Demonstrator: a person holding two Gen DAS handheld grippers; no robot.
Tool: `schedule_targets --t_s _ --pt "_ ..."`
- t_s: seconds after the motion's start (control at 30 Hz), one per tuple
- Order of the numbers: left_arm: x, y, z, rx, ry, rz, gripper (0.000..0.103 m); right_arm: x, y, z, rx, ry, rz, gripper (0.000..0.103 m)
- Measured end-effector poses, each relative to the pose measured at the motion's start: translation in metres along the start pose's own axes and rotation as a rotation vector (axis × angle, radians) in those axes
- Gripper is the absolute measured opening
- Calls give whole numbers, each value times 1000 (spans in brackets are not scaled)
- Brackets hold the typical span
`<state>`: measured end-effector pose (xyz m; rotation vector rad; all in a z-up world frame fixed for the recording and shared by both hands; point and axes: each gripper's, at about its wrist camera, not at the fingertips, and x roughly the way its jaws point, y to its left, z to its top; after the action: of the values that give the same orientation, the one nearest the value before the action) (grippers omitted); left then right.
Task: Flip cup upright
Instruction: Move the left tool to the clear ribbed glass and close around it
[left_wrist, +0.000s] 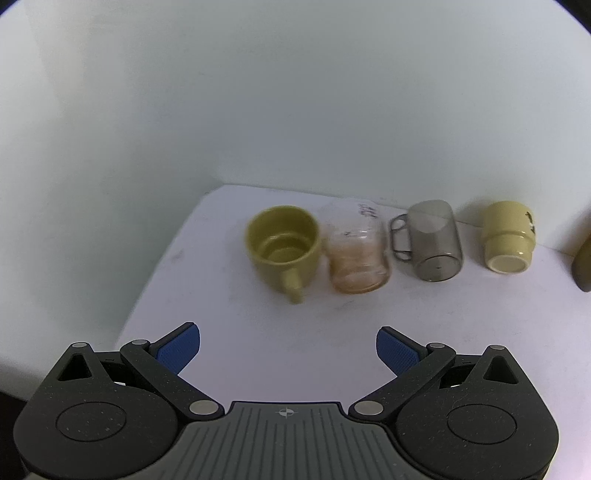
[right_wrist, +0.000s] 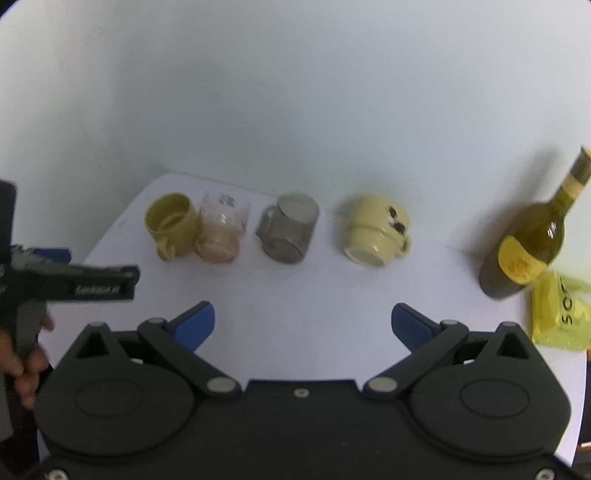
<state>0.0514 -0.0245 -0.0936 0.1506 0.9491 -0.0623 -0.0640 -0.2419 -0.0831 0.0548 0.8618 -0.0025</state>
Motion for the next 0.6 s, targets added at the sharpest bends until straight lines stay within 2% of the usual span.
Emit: schedule_targets --t_s 0.13,0.2,0.33,0.47,0.6 --pt "20 -21 11 19 1 -22 103 0 -15 -2 4 3 -18 103" --pt "39 -36 23 23 30 -38 103 2 -28 -1 22 17 -20 103" --pt "68 -49 33 0 80 -67 103 3 -41 -5 68 40 20 103" --pt "99 -55 42 -44 102 -75 103 1 -41 -11 22 35 31 103" --pt "118 -58 47 -63 92 -55 88 1 -47 -17 -8 44 32 103"
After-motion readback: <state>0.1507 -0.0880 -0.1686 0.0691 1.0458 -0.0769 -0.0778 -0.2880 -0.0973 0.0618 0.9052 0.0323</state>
